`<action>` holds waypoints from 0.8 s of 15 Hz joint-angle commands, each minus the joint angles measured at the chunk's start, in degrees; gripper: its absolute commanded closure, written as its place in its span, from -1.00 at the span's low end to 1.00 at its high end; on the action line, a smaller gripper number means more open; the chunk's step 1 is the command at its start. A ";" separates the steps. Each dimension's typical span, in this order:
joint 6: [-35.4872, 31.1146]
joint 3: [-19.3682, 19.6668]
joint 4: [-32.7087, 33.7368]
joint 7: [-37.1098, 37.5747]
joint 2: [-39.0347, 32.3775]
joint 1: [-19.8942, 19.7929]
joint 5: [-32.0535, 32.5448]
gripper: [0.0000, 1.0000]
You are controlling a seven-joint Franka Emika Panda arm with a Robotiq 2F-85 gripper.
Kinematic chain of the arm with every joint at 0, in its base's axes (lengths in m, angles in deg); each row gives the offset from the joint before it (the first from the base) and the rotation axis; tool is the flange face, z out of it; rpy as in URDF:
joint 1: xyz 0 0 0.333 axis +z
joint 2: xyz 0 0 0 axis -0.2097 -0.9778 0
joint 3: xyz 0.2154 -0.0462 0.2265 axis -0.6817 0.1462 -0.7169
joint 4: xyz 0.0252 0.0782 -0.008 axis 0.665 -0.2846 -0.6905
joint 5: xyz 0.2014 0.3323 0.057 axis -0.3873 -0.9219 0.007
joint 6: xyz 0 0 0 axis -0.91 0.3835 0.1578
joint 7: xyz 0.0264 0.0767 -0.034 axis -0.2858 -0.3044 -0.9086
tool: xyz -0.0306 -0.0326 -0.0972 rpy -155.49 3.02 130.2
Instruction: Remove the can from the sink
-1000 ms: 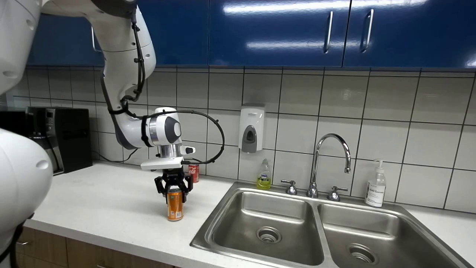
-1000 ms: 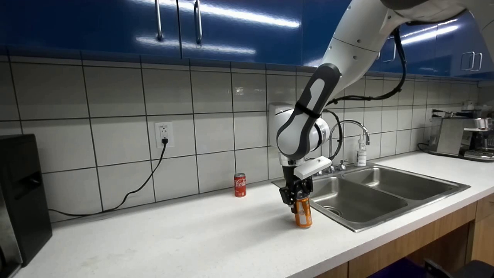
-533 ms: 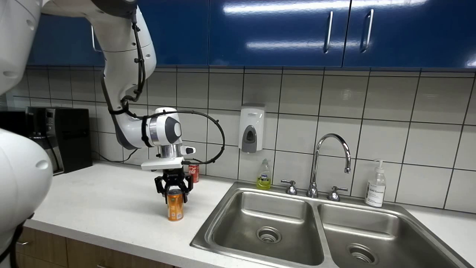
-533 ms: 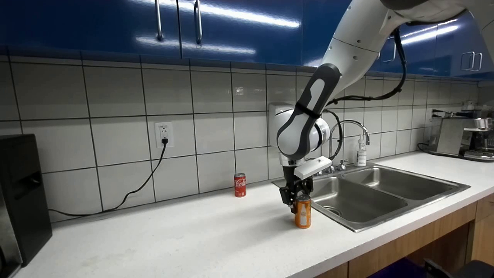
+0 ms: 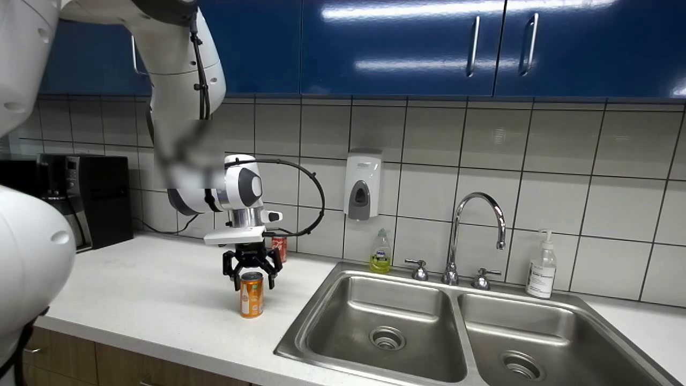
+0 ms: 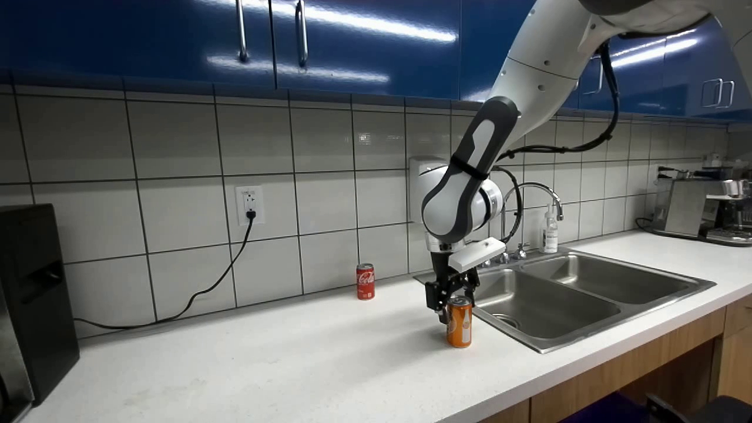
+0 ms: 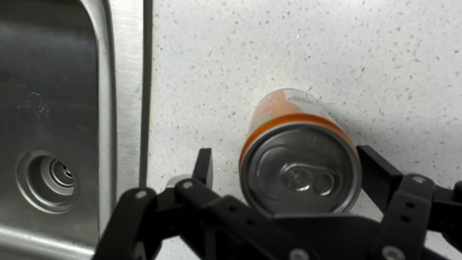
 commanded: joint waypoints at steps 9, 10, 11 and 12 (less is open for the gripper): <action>0.99 -0.38 -1.39 -0.18 4.68 -0.61 -0.54 -1.00; 1.14 -0.36 -1.49 -0.05 5.25 -0.65 -0.60 -1.00; 1.05 -0.42 -1.66 -0.16 5.80 -0.76 -0.72 -1.00; 1.09 -0.47 -1.89 -0.19 6.50 -0.86 -0.87 -1.00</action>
